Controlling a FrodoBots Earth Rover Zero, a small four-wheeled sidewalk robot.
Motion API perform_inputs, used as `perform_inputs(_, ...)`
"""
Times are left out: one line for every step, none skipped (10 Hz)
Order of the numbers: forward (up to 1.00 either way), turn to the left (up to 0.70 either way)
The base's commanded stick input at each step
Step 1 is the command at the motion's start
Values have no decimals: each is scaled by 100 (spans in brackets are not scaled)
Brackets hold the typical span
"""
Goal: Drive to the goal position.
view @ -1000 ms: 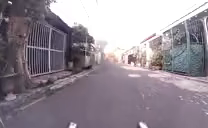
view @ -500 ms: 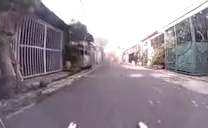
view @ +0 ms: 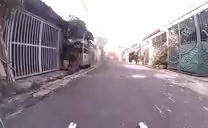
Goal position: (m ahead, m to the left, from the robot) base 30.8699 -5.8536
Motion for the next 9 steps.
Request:
perform_inputs(70, 0)
perform_inputs(70, 0)
perform_inputs(70, 0)
perform_inputs(70, 0)
perform_inputs(70, 0)
perform_inputs(70, 0)
perform_inputs(70, 0)
perform_inputs(70, 0)
perform_inputs(70, 0)
